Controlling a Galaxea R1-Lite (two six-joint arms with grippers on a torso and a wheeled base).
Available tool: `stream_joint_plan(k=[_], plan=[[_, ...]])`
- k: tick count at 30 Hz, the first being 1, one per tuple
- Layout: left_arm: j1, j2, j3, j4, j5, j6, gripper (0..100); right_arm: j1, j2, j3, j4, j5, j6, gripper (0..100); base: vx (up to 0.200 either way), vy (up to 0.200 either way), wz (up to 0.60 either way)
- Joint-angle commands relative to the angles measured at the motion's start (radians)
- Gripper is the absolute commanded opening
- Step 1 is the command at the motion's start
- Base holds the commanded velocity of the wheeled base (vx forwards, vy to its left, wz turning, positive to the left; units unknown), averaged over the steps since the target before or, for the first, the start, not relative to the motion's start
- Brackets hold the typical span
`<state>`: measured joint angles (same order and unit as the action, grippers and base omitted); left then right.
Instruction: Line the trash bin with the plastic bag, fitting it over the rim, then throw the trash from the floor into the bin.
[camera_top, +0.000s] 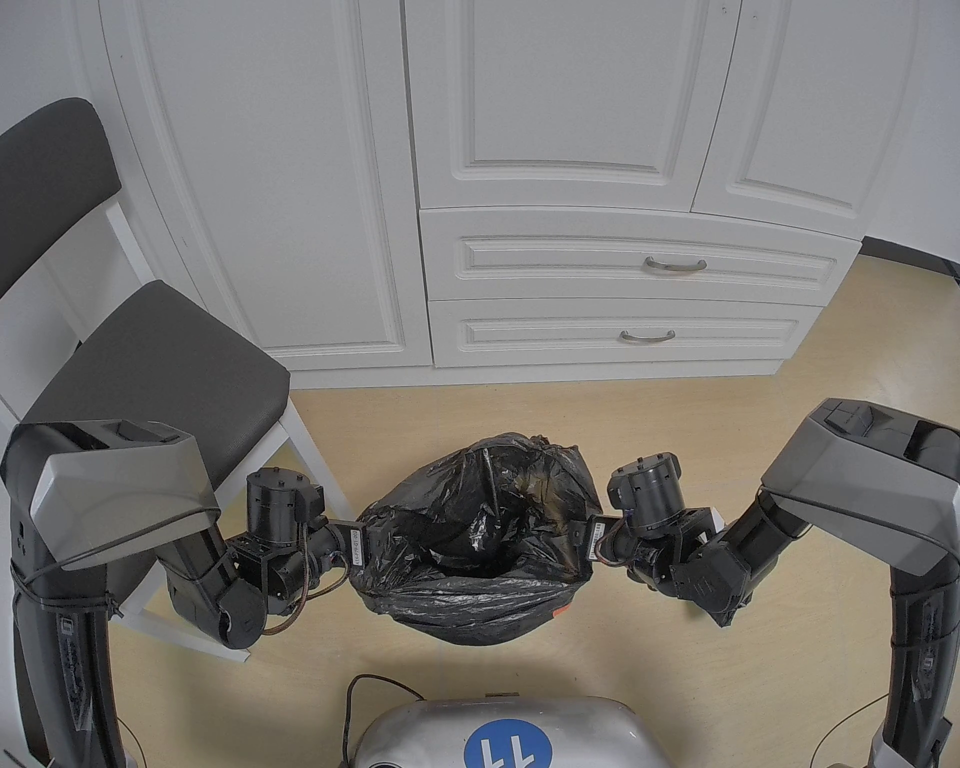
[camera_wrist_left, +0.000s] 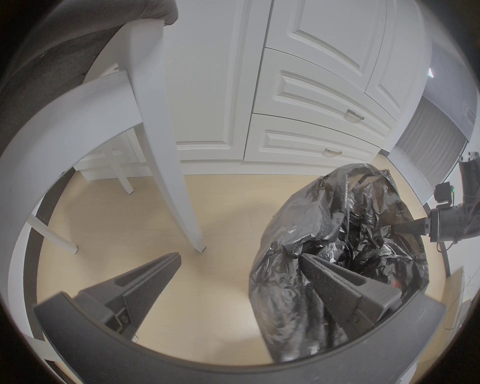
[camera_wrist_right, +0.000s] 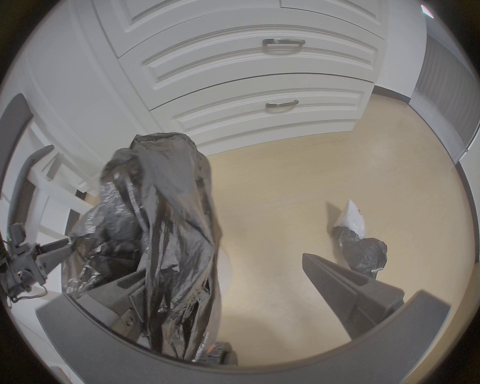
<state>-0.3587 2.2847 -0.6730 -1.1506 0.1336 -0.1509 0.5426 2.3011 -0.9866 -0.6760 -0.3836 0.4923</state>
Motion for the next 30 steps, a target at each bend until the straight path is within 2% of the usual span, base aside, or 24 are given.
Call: stream_joint_plan(k=[1, 11, 17, 26, 30], plan=[[-0.002, 0.032, -0.017, -0.004, 0.011, 0.001, 100, -0.049, 0.049, 0.008, -0.016, 0.0, -0.021, 100, 0.0, 0.0, 0.0], [-0.005, 0.073, -0.057, -0.04, 0.023, -0.027, 100, -0.069, 0.087, 0.017, -0.017, 0.005, -0.04, 100, 0.0, 0.0, 0.0], [-0.005, 0.104, -0.091, -0.052, 0.075, -0.027, 100, -0.087, 0.135, -0.004, -0.017, 0.005, -0.04, 100, 0.0, 0.0, 0.0], [0.003, 0.105, -0.082, -0.044, 0.075, -0.021, 100, -0.082, 0.186, -0.02, -0.033, 0.005, -0.041, 100, 0.0, 0.0, 0.0], [0.012, 0.068, -0.04, -0.038, 0.064, -0.001, 100, -0.078, 0.15, 0.034, -0.036, 0.008, -0.094, 100, 0.0, 0.0, 0.0]])
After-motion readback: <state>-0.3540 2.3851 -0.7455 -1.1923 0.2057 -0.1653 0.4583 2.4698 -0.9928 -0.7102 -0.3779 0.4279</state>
